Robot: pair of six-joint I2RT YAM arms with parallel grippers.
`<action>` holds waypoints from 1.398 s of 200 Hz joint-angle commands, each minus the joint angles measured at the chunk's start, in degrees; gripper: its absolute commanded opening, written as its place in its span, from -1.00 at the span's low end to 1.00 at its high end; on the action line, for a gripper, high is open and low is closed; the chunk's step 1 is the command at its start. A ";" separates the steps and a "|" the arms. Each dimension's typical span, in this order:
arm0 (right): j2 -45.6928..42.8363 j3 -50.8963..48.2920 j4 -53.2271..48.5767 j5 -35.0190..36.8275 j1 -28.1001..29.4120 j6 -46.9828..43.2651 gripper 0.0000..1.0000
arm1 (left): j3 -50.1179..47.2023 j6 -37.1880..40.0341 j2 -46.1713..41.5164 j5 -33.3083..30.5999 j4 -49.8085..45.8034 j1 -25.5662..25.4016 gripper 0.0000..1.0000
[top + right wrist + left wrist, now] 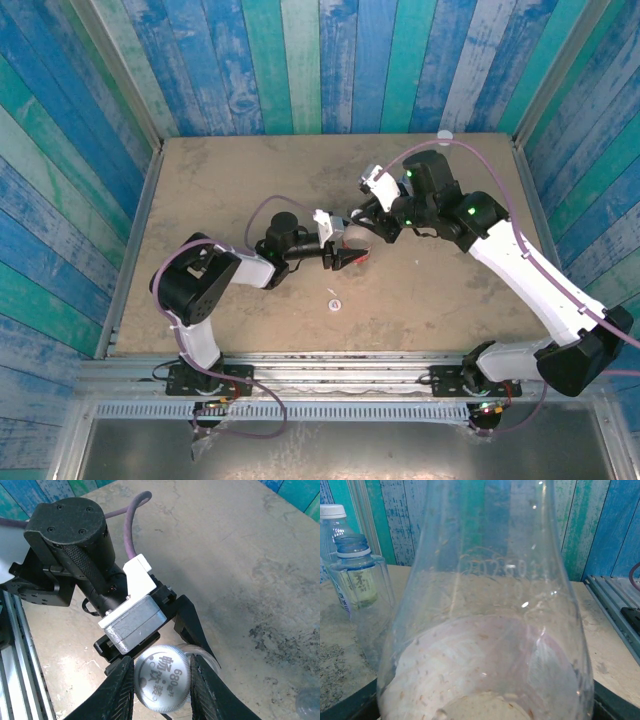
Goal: Screw on the bottle caps
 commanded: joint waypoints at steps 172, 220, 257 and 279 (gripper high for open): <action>0.48 -4.14 3.07 2.55 -1.12 7.21 -0.48 | -0.10 0.04 2.09 -1.33 -5.69 0.20 0.42; -0.59 -4.91 2.94 1.82 -1.05 7.64 -0.48 | -0.21 0.05 2.20 -1.33 -5.82 0.22 0.42; -0.61 -5.20 2.96 1.76 -1.06 7.67 -0.47 | -0.12 0.07 2.28 -1.25 -5.62 0.20 0.42; 0.00 -5.07 2.89 1.72 -1.05 7.58 -0.45 | -0.13 0.09 2.25 -1.24 -5.73 0.20 0.42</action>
